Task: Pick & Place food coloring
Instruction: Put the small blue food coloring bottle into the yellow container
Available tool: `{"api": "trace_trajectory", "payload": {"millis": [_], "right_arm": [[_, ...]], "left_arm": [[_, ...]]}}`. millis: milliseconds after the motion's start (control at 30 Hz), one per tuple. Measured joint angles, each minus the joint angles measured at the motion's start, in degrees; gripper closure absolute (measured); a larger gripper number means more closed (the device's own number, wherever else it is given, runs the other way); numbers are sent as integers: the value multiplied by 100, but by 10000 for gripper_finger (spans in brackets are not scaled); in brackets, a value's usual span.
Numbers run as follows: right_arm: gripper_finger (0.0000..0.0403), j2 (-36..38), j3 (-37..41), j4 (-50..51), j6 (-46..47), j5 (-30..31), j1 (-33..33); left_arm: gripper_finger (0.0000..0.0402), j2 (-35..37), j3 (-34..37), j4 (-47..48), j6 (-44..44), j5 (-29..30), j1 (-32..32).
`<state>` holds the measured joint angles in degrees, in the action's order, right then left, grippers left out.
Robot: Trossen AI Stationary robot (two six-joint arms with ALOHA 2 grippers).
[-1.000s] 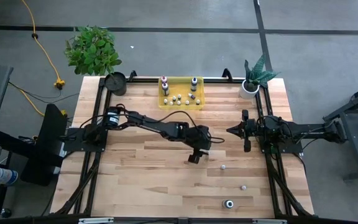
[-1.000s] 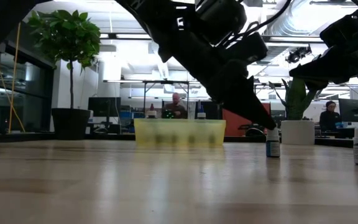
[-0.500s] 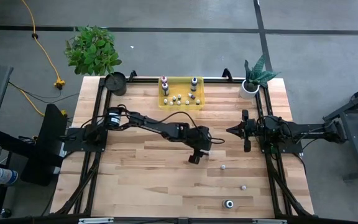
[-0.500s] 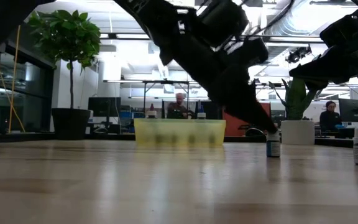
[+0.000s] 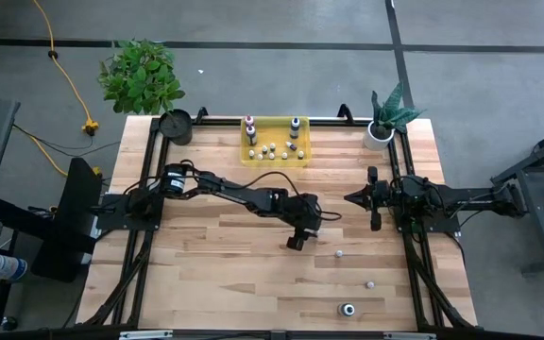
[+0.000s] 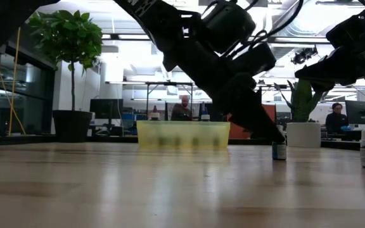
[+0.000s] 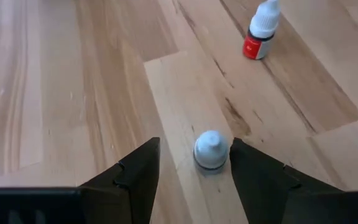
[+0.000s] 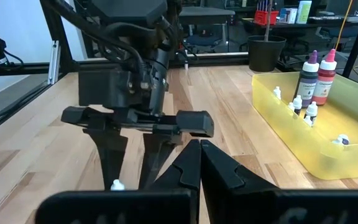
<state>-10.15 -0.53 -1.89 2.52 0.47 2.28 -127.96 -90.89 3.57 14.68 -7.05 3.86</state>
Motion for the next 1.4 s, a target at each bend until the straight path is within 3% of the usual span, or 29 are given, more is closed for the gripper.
{"api": "trace_trajectory", "payload": {"millis": [567, 1233, 1400], "right_arm": [[402, 0, 0, 0, 0, -2, -2], [402, 0, 2, 0, 0, 0, 0], [402, 0, 2, 0, 0, -2, 0]], "left_arm": [[223, 2, 0, -51, -297, -155, 4], [357, 11, 0, -52, -446, -151, 4], [369, 18, 0, -51, -498, -107, 4]]}}
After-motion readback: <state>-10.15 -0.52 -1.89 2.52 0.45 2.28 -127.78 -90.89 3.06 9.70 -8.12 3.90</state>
